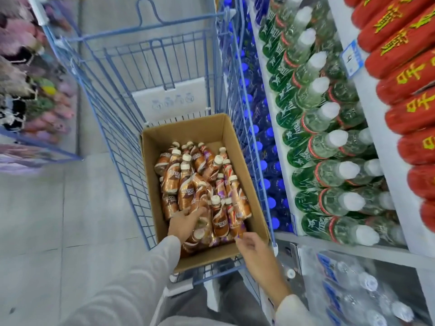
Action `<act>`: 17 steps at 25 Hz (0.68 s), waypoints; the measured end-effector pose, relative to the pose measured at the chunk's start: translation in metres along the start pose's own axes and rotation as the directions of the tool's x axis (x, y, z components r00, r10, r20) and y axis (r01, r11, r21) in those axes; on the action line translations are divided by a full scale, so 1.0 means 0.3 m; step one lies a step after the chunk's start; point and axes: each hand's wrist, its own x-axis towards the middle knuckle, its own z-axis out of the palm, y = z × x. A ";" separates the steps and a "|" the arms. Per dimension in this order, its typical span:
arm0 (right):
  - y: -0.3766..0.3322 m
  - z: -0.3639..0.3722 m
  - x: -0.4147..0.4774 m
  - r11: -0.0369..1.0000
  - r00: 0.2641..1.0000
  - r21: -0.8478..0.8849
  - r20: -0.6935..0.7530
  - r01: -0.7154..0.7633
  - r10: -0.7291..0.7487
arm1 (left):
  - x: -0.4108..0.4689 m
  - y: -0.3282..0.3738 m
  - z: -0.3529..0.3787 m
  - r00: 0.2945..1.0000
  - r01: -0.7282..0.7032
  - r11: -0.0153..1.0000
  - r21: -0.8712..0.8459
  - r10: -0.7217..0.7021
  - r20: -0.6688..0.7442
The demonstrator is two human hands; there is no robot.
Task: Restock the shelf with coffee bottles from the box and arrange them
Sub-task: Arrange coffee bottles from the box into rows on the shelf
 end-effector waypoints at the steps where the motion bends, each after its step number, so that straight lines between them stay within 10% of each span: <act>1: -0.007 0.017 0.056 1.000 1.000 -0.004 0.009 0.004 -0.004 | -0.035 -0.001 -0.032 1.000 0.003 0.998 -0.062 -0.002 0.025; 8: 0.034 0.264 0.485 0.976 0.997 -0.203 -0.001 -0.079 0.081 | -0.286 -0.111 -0.177 0.994 0.070 0.883 -0.464 -0.021 0.110; 17: 0.022 0.330 0.417 0.985 0.980 -0.169 -0.197 -0.024 -0.010 | -0.368 -0.108 -0.213 0.978 -0.020 0.938 -0.346 0.090 0.187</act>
